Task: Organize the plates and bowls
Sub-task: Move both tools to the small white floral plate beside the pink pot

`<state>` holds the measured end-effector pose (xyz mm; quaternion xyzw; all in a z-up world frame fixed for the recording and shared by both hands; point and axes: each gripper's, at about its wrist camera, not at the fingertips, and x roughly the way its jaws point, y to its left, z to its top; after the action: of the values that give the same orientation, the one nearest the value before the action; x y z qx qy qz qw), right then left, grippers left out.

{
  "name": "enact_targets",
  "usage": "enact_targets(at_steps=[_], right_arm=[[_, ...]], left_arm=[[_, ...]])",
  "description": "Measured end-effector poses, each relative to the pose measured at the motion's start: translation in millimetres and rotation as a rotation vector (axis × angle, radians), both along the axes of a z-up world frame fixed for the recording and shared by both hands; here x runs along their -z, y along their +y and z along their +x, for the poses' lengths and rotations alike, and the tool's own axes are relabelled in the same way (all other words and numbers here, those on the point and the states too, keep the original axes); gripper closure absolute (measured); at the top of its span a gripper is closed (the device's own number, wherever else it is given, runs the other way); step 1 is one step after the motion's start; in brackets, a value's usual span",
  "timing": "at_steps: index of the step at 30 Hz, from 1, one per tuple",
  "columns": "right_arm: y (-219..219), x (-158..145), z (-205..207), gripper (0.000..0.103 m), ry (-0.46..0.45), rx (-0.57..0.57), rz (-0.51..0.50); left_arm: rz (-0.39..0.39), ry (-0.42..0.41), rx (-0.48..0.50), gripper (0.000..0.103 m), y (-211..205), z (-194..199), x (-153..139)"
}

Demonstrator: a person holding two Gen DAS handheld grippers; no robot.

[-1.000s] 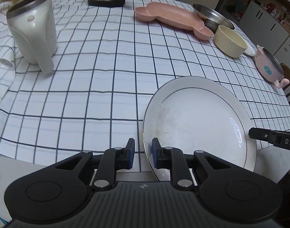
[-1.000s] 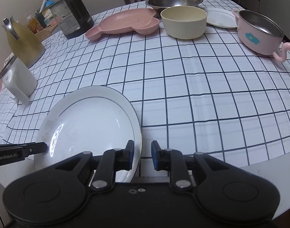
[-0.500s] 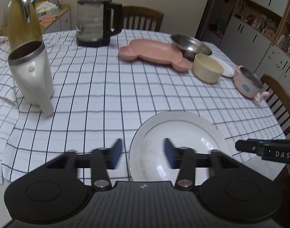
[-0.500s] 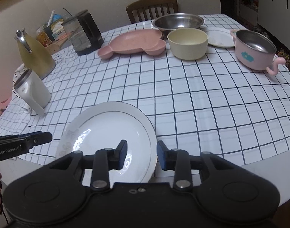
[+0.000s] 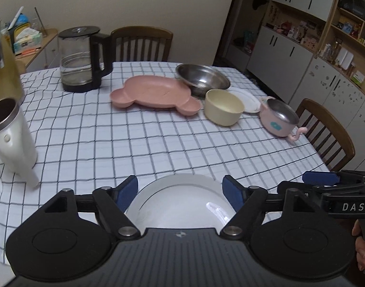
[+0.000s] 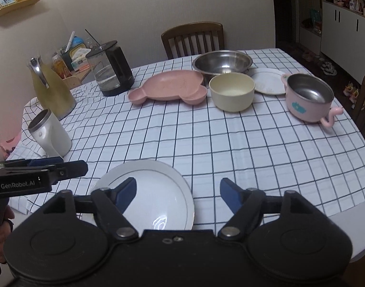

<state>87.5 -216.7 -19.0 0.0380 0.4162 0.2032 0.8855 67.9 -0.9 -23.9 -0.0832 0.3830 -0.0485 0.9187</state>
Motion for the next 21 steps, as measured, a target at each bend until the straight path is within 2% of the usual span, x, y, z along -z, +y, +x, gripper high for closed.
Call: enact_targets(at_steps=[7, 14, 21], right_arm=[[-26.0, -14.3, 33.5, 0.005, -0.034, -0.004, -0.015], [-65.8, -29.9, 90.2, 0.005, -0.044, -0.052, -0.027], [-108.1, -35.7, 165.7, 0.005, -0.048, -0.111, -0.088]], left_arm=[[0.016, -0.013, 0.026, 0.024, -36.7, 37.2, -12.3], [0.022, 0.017, 0.016, 0.024, -83.8, 95.1, -19.2], [-0.035, 0.088, -0.005, 0.024, -131.0, 164.7, -18.8]])
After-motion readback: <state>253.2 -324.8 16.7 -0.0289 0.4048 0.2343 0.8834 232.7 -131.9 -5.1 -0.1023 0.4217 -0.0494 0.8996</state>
